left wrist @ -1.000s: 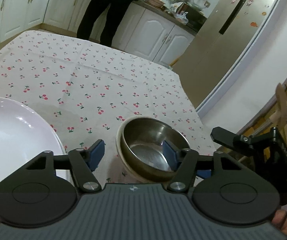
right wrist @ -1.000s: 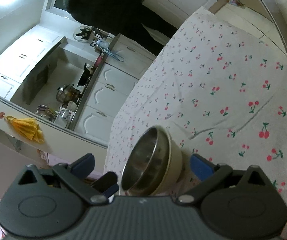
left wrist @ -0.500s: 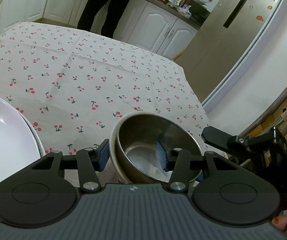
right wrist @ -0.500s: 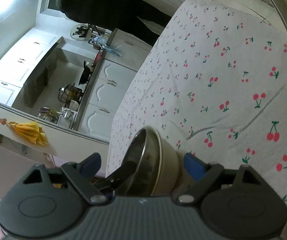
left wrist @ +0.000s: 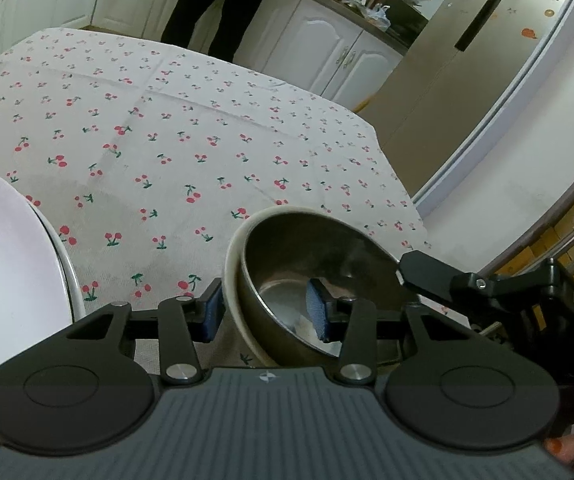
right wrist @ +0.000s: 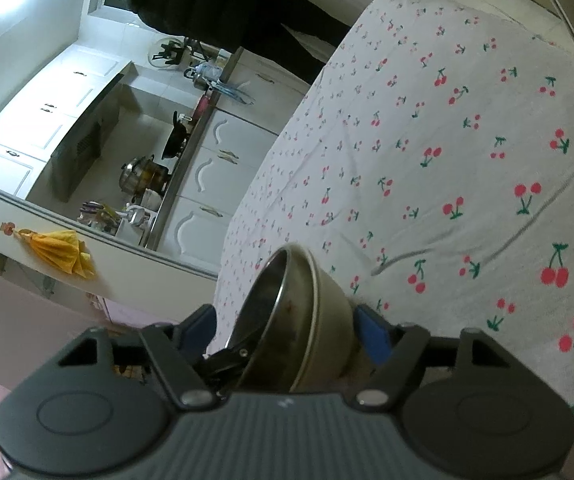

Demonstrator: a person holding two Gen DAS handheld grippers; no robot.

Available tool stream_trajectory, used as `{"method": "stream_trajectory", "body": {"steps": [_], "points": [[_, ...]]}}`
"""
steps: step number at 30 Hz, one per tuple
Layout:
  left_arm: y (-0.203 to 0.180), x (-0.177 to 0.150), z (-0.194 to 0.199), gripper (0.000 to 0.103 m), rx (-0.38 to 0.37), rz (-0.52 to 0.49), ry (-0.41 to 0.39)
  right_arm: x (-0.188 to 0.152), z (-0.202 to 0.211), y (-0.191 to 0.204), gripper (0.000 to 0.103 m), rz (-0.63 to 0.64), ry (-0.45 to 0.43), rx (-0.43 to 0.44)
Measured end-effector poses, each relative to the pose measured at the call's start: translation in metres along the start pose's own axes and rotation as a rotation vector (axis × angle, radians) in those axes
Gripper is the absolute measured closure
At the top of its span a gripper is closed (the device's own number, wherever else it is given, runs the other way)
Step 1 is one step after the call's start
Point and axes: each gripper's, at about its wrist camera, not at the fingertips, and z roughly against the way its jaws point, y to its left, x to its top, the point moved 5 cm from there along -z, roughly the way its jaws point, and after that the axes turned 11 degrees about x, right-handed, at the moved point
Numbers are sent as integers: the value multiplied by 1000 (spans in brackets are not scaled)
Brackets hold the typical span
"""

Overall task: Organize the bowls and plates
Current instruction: 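Lift the bowl stack with the left gripper and carry it to the plates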

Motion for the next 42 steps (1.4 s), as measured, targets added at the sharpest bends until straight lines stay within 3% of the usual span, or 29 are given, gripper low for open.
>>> {"method": "stream_trajectory", "body": {"steps": [10, 25, 42], "points": [[0, -2, -1, 66, -1, -8, 1, -2, -3, -1, 37, 27, 18, -18], [4, -3, 3, 78, 10, 11, -11, -4, -6, 0, 39, 47, 27, -29], [10, -3, 24, 80, -7, 30, -51, -6, -2, 11, 38, 69, 29, -3]]}}
